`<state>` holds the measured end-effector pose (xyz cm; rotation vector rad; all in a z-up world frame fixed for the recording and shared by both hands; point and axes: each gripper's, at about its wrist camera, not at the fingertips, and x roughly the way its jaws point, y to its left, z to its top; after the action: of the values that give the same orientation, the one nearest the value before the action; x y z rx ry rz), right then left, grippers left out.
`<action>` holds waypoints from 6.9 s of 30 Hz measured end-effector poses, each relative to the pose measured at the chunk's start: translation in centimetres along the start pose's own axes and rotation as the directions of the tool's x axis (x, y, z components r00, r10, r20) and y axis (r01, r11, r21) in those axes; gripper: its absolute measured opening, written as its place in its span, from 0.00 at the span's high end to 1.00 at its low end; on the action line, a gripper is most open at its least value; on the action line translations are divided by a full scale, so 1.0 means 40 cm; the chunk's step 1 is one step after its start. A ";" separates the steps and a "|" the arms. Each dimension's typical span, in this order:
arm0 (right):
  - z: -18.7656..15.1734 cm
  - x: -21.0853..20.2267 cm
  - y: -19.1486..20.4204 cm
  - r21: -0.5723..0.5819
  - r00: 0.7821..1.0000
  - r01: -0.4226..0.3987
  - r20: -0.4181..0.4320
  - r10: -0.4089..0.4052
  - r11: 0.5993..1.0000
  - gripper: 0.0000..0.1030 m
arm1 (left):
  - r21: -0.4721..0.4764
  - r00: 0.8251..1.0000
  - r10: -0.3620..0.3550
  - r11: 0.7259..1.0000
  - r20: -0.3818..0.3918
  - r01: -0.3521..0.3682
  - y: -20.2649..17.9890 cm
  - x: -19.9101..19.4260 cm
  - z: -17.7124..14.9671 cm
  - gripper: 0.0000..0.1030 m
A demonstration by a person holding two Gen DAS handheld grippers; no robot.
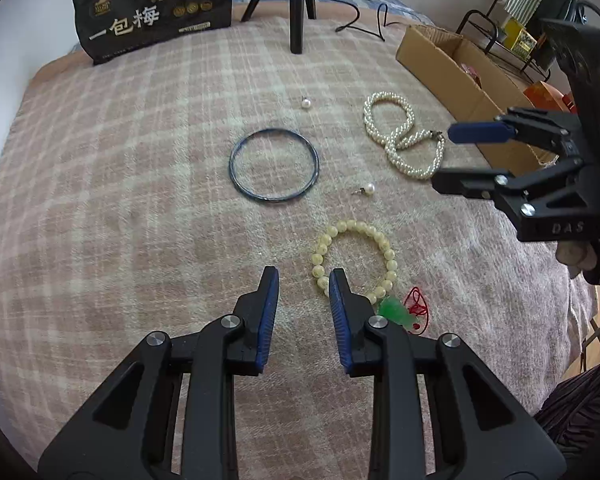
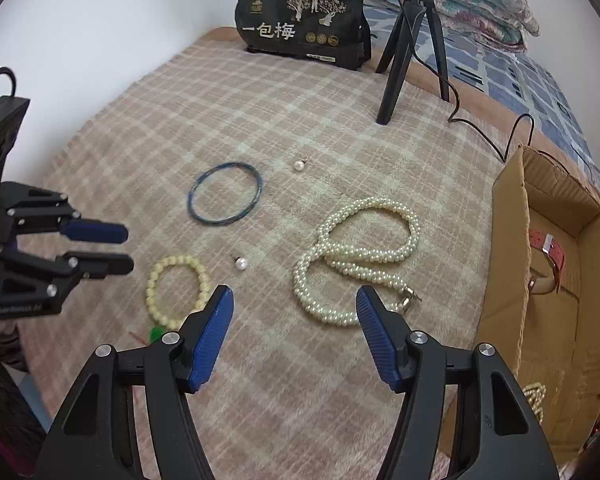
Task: Organize jewelry
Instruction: 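Move the left tool toward the yellow bead bracelet while the right tool approaches the twisted pearl necklace, then close the left tool on the bead bracelet while the right tool grips the twisted pearl necklace, then lift and carry the bracelet in the left tool and necklace in the right tool over the box, then open the left tool to drop the bracelet while the right tool releases the necklace into the box, then move the left tool toward the dark bangle while the right tool approaches the green jade pendant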
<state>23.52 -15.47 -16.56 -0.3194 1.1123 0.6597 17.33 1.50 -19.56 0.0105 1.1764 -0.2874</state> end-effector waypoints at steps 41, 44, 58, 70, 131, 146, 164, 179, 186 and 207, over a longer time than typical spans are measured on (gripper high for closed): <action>0.092 0.187 -0.012 0.125 0.990 0.065 -0.130 -0.049 0.990 0.37 | 0.027 0.999 0.009 1.000 -0.036 -0.008 -0.017 0.110 0.037 0.75; 0.092 0.188 -0.009 0.116 0.991 0.064 -0.124 -0.049 0.991 0.42 | 0.037 0.999 0.029 0.999 -0.025 -0.028 -0.027 0.114 0.039 0.76; 0.056 0.136 -0.081 0.169 0.996 0.016 -0.091 0.000 0.985 0.93 | 0.026 0.999 0.042 0.999 0.016 -0.042 -0.044 0.098 0.042 0.95; 0.046 0.017 -0.099 0.260 0.998 -0.066 0.036 0.059 0.963 0.93 | -0.003 0.994 0.013 1.000 0.104 -0.012 -0.033 -0.001 0.045 0.95; 0.042 -0.571 -0.370 0.303 0.920 0.164 0.296 -0.256 0.939 0.93 | 0.233 0.921 -0.265 0.951 0.285 0.201 -0.492 -0.128 0.258 0.95; 0.042 -0.473 -0.533 0.354 0.937 0.159 0.239 -0.253 0.922 0.93 | 0.235 0.930 -0.276 0.947 0.244 0.220 -0.579 -0.007 0.307 0.95; 0.030 -0.341 -0.614 0.397 0.959 0.117 0.192 -0.207 0.910 0.93 | 0.252 0.941 -0.271 0.943 0.204 0.217 -0.616 0.066 0.302 0.95; 0.047 -0.354 -0.591 0.406 0.945 0.167 0.195 -0.263 0.899 0.35 | 0.249 0.933 -0.290 0.940 0.212 0.235 -0.604 0.050 0.295 0.54; 0.048 -0.369 -0.563 0.409 0.938 0.193 0.190 -0.290 0.892 0.33 | 0.248 0.934 -0.276 0.944 0.227 0.219 -0.588 0.022 0.282 0.54; 0.015 -0.441 -0.349 0.402 0.921 0.158 0.268 -0.281 0.902 0.33 | 0.175 0.949 -0.127 0.981 0.289 0.078 -0.305 -0.123 0.189 0.54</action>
<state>27.85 -31.65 -1.54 -0.0054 0.8479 0.2693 19.69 -10.39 -10.41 0.0463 0.8510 -0.4608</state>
